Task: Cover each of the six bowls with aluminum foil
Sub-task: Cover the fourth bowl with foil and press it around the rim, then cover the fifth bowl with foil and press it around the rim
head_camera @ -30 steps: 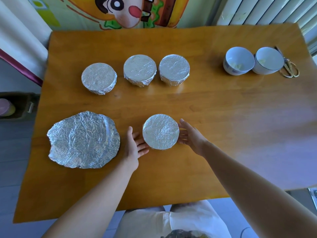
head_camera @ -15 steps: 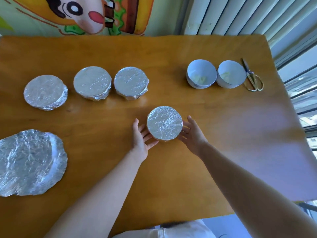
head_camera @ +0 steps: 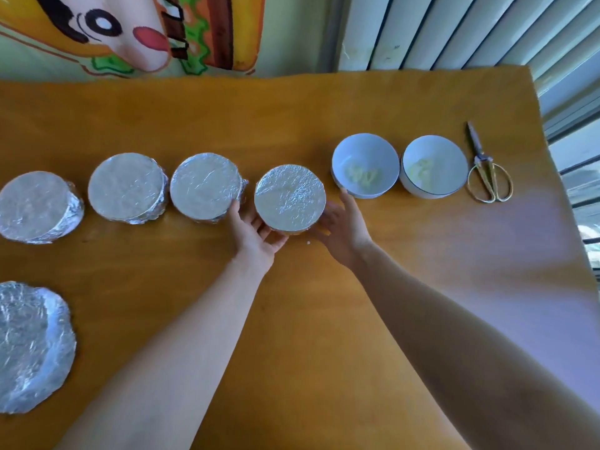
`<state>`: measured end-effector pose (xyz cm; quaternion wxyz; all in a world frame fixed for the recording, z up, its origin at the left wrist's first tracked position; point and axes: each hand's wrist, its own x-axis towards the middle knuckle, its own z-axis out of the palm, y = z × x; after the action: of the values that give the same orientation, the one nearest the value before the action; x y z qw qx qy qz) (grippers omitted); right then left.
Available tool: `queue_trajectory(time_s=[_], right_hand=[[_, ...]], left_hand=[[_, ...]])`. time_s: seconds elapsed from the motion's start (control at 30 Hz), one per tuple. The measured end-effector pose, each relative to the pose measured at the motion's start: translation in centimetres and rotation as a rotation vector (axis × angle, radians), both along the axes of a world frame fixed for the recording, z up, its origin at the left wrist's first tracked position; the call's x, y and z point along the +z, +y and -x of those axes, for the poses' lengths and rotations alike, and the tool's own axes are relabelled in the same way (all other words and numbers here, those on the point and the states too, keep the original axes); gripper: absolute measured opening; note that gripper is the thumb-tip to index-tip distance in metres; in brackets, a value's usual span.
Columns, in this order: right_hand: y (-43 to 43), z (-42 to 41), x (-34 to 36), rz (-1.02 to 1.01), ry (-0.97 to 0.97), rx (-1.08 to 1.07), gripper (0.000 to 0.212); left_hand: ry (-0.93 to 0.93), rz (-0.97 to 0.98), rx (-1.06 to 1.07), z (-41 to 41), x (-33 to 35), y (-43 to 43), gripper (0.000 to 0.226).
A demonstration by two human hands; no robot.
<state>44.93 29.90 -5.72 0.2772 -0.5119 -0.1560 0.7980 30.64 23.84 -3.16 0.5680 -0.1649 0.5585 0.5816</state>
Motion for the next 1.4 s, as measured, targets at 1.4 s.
queue_trajectory(time_s=[1.4], right_hand=[[-28.1,8.1,3.2,0.107,-0.423,0.252,0.029]], left_hand=[[0.272,0.089,-0.609,8.0,1.3,-25.4,0.032]])
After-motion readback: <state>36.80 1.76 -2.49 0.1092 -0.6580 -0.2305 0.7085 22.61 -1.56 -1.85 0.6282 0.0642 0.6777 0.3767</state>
